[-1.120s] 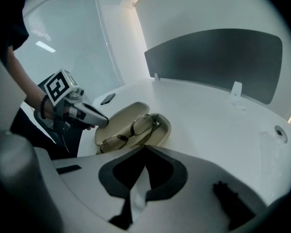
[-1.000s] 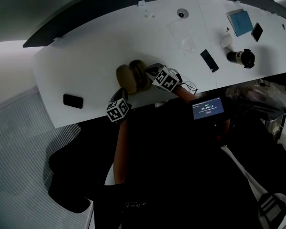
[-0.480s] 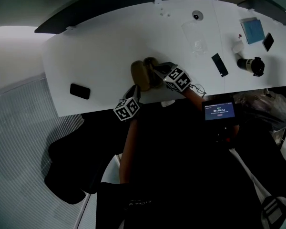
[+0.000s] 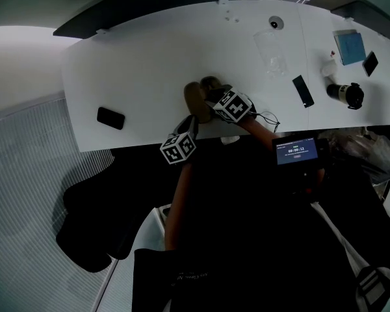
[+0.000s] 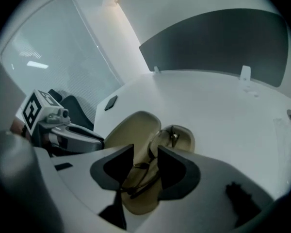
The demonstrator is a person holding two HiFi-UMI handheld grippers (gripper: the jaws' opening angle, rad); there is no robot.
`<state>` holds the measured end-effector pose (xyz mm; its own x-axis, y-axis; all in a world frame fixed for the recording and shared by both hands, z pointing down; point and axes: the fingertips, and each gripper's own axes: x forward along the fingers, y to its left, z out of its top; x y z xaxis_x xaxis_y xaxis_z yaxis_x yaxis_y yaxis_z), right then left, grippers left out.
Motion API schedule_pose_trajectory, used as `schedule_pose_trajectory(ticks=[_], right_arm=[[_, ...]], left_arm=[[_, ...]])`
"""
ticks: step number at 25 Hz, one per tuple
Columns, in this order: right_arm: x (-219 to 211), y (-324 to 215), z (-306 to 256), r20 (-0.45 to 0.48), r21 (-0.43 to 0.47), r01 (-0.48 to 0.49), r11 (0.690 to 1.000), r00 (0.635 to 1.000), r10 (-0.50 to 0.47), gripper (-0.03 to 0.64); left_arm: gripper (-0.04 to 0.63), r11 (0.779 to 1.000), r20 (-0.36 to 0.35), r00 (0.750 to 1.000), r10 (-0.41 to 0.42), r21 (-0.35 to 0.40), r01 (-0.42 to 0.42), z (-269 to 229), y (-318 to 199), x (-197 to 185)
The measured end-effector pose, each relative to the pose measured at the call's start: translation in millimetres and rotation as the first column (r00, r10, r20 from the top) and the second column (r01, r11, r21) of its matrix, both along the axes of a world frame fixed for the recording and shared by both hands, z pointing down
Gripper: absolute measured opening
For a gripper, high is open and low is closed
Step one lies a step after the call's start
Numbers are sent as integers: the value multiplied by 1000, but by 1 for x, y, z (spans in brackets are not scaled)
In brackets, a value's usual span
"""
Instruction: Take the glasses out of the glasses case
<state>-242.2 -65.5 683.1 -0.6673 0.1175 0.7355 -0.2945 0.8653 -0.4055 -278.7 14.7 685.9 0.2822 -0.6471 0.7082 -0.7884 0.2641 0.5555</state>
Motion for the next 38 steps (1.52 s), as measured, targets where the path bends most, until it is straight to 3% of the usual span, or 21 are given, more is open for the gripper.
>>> schedule_pose_trajectory(ticks=[9, 17, 23, 24, 26, 33, 35, 38], right_arm=[[9, -5, 21, -47, -90, -55, 994, 998, 51, 160], [5, -6, 21, -56, -105, -46, 993, 998, 40, 155], [7, -3, 23, -50, -109, 8, 994, 999, -14, 87], [8, -4, 23, -48, -98, 13, 995, 999, -18, 51], [9, -6, 23, -37, -82, 16, 997, 999, -19, 49], [15, -11, 1, 111, -184, -68, 981, 990, 90, 46], [20, -14, -12, 169, -227, -96, 969, 976, 136, 46], [30, -18, -34, 261, -304, -129, 944, 942, 212, 45]], left_arm=[[58, 1000, -15, 1000, 0, -16, 0, 3, 2, 5], [57, 999, 5, 1000, 8, -49, -8, 12, 5, -1], [61, 997, 14, 999, 47, -70, -46, 16, 6, 1], [61, 996, 12, 999, 50, -71, -49, 15, 5, 1], [62, 996, 12, 998, 54, -70, -53, 13, 3, 0], [97, 999, 20, 999, 31, -31, -30, -6, -1, 3], [148, 1000, 25, 999, 25, -13, -25, -14, -3, 3], [173, 1000, 31, 999, -10, 21, 9, -31, -5, -1]])
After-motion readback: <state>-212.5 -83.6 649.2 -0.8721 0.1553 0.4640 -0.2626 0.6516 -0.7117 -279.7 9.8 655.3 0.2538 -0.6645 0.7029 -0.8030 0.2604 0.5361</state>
